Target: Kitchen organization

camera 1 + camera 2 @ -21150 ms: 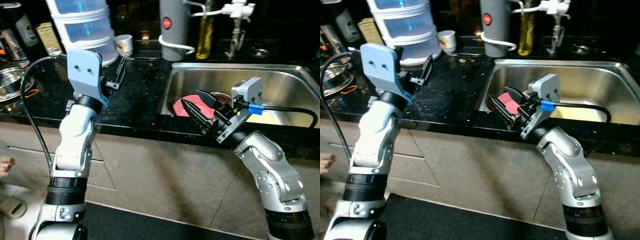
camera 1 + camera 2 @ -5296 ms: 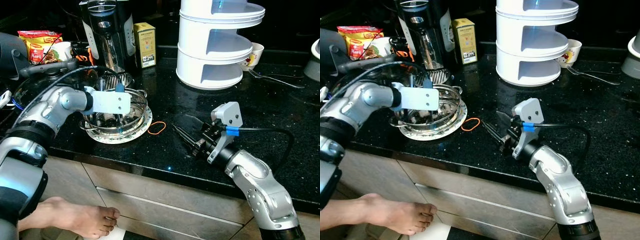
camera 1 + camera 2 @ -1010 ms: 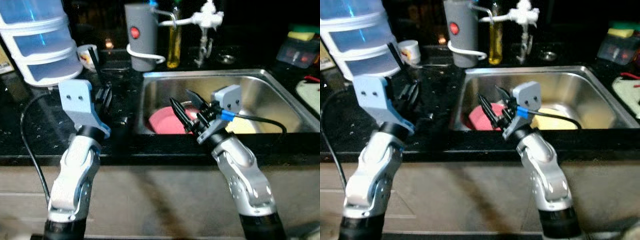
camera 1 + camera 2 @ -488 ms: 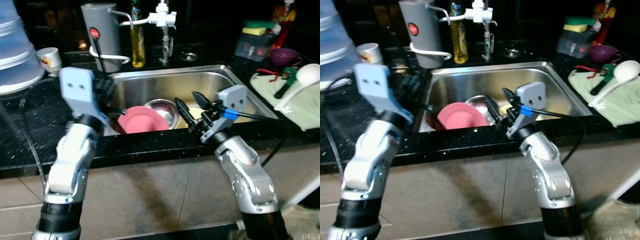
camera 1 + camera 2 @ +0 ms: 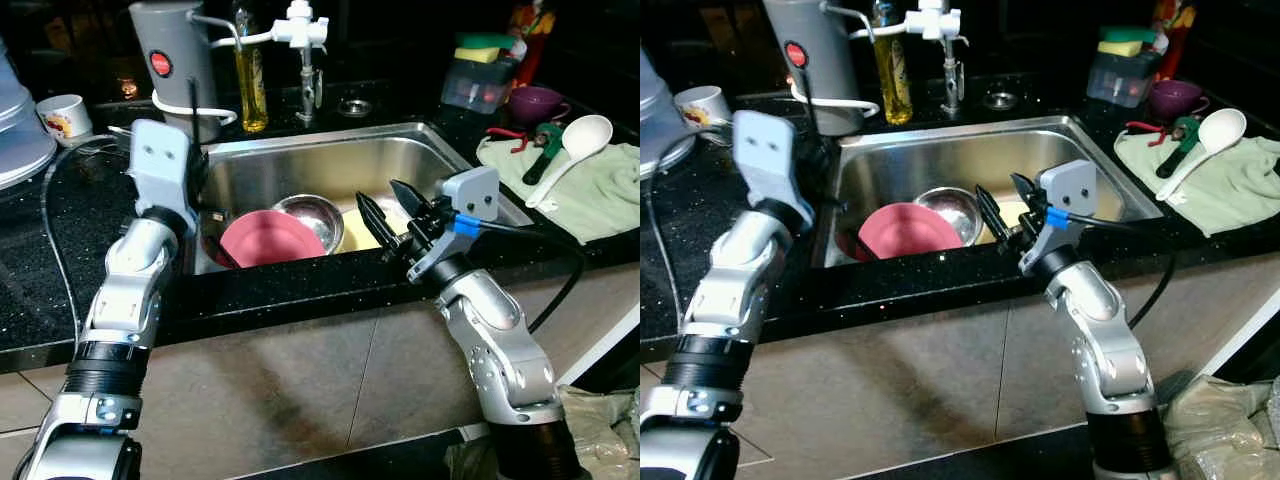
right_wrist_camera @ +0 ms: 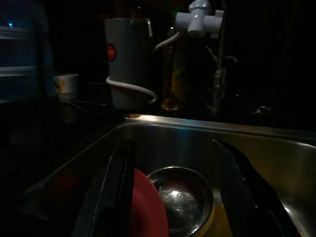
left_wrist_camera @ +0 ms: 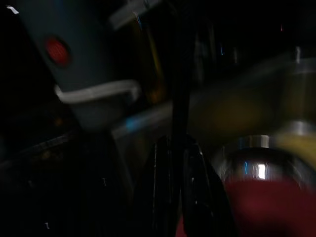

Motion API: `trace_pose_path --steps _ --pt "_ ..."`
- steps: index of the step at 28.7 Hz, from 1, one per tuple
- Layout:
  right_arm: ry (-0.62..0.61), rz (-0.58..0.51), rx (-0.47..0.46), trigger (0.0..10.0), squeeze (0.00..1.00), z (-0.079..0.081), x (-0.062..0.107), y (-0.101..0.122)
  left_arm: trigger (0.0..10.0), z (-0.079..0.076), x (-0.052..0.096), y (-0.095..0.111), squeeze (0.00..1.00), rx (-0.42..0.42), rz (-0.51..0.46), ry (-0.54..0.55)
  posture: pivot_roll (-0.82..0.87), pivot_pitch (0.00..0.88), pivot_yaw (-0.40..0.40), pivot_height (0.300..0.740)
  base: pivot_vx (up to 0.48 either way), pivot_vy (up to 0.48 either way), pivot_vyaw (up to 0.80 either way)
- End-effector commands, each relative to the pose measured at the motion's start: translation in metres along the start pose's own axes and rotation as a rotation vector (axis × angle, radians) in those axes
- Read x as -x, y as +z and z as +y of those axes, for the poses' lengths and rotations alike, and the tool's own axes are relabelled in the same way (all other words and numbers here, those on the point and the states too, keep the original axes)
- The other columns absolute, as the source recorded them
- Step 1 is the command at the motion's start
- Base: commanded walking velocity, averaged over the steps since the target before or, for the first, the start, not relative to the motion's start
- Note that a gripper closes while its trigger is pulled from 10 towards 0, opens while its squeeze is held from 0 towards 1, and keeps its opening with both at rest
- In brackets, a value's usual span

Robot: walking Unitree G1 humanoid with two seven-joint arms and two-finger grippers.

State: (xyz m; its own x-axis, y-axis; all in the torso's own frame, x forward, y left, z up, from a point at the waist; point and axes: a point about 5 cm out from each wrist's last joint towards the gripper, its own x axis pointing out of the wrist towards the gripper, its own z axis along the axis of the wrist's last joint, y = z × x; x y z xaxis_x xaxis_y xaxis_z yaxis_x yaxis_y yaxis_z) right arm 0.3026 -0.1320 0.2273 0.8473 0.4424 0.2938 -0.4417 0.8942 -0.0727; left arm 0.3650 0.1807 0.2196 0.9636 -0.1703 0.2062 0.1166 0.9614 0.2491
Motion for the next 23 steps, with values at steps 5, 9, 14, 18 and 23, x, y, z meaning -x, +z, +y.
trace_pose_path --steps 5,9,14,18,23 --pt "-0.019 0.016 0.021 10.0 0.00 -0.003 0.004 0.000 10.0 -0.014 -0.002 -0.024 0.00 0.036 0.085 -0.147 -0.14 0.000 0.040 0.740 0.000 0.000 0.00" --pt "-0.028 0.015 0.019 10.0 0.00 -0.004 0.006 0.001 10.0 -0.028 -0.003 -0.016 0.00 0.054 -0.004 -0.239 -0.14 0.000 0.040 0.740 0.000 0.000 0.00" --pt "-0.028 0.015 0.015 10.0 0.00 -0.004 0.005 0.001 10.0 -0.035 -0.005 -0.002 1.00 0.088 -0.106 -0.281 -0.13 0.000 0.038 0.740 0.000 0.000 0.00" --pt "-0.026 0.015 0.015 10.0 0.00 -0.003 0.004 0.001 10.0 -0.037 -0.005 -0.002 1.00 0.082 -0.109 -0.293 -0.13 0.000 0.041 0.740 0.000 0.000 0.00" --pt "-0.024 0.013 0.012 10.0 0.00 -0.002 0.004 0.001 10.0 -0.030 -0.004 -0.003 1.00 0.055 -0.113 -0.233 -0.12 0.000 0.039 0.740 0.000 0.000 0.00"
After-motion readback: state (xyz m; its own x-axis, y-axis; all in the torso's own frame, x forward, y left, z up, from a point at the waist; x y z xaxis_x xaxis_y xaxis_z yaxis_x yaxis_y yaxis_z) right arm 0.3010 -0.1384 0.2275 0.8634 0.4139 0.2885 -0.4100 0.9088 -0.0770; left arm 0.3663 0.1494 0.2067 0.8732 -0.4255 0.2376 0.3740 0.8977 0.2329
